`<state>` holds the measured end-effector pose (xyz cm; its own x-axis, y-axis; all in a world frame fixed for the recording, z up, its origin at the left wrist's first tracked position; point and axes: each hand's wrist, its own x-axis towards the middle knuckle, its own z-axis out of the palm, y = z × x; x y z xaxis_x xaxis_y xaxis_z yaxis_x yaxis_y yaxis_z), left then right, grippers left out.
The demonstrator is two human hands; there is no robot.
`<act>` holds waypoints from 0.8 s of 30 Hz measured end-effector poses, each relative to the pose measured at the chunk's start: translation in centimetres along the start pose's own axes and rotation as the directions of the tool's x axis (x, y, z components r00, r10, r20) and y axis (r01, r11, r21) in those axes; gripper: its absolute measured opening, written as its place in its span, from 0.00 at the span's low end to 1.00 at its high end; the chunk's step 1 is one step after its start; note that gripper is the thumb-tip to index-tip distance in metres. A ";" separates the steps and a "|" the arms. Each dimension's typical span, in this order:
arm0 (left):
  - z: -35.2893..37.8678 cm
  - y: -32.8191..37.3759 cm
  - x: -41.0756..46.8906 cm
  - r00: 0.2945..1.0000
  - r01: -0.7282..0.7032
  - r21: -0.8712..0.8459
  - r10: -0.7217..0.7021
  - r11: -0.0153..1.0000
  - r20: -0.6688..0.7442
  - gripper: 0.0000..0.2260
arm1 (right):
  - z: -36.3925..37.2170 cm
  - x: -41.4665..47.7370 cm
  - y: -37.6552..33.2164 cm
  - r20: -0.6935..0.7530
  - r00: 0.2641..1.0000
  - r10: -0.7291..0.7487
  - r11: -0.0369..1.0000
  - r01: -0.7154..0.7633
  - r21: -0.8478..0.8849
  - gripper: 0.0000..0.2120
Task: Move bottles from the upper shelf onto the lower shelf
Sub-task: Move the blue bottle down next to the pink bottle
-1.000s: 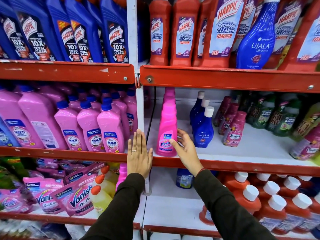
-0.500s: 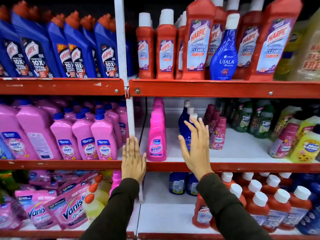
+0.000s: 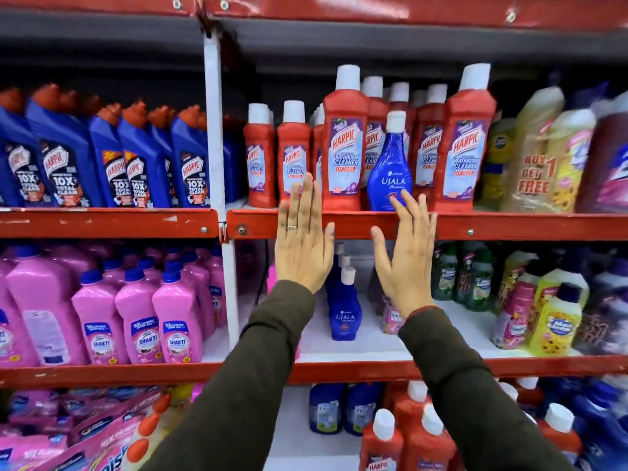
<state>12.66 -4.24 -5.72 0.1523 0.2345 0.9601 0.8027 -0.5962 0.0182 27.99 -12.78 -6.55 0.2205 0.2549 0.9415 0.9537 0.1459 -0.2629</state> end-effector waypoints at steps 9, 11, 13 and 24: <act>1.4 -0.2 2.1 0.998 0.008 0.081 -0.014 0.997 0.069 0.28 | -1.4 8.6 0.8 0.228 0.964 0.136 0.973 -0.173 0.151 0.28; 1.7 -0.3 2.0 0.998 0.013 0.096 -0.019 0.995 0.067 0.28 | -1.3 9.8 1.3 0.326 0.927 0.184 0.949 -0.254 0.187 0.28; 1.9 -0.4 2.0 0.998 0.001 0.112 -0.009 0.994 0.069 0.28 | -1.2 10.6 1.7 0.396 0.887 0.239 0.912 -0.345 0.222 0.27; 2.2 -0.5 2.0 0.999 -0.012 0.107 0.007 0.994 0.047 0.27 | -1.7 11.2 2.5 0.346 0.865 0.363 0.769 -0.488 0.413 0.22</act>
<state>13.81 -1.81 -4.46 0.1848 0.2659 0.9461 0.8580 -0.5132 -0.0233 33.17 -11.19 3.72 0.4663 0.6044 0.6459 0.5416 0.3822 -0.7487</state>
